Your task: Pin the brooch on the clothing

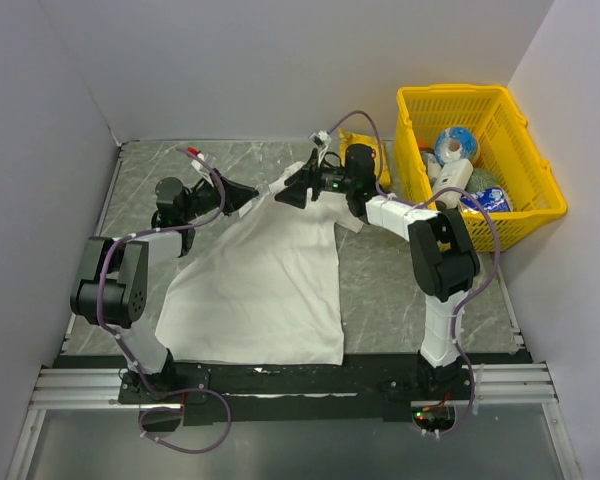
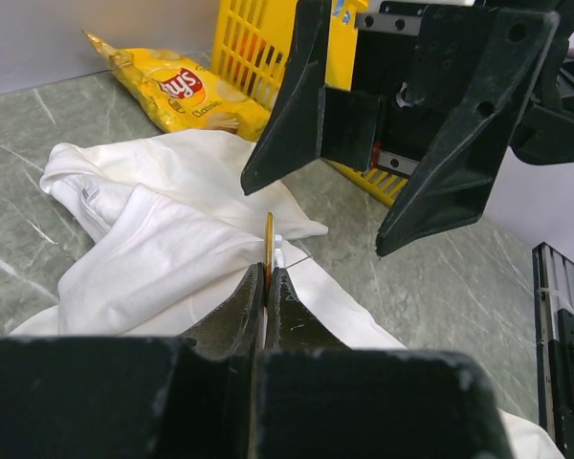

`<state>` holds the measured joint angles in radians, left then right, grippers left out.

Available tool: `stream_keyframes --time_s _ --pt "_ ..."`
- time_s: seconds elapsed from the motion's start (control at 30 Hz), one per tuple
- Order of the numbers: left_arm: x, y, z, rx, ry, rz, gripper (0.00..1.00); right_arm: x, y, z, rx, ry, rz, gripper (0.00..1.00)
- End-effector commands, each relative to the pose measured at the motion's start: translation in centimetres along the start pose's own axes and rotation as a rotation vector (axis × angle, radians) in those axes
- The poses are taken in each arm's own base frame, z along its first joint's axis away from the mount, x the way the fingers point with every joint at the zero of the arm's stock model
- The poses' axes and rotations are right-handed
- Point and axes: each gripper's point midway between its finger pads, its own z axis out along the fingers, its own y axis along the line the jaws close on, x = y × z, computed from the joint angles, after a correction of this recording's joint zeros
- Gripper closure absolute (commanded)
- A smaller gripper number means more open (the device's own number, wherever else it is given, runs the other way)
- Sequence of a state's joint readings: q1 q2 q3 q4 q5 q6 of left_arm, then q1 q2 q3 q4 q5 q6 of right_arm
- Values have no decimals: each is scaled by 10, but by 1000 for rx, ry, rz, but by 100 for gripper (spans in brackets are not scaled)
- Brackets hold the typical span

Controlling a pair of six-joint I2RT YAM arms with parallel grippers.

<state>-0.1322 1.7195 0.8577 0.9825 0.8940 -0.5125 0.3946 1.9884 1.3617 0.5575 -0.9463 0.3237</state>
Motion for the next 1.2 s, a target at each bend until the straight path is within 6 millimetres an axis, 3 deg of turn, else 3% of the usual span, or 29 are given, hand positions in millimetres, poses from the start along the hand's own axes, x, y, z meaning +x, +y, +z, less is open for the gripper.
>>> stream_keyframes --time_s 0.0,0.1,0.33,0.83,1.17 --pt "-19 -12 2 65 -34 74 99 -35 19 8 -117 -46 -219 3" --pt "-22 -16 2 82 -36 77 99 -33 25 10 -189 -29 -233 8" --pt "-28 -22 1 94 -45 89 99 -27 33 16 -240 -9 -257 7" --pt "-36 -32 0 125 -67 93 99 -11 24 17 -227 25 -278 9" --pt "-38 -36 0 142 -66 85 99 -16 28 23 -260 9 -297 16"
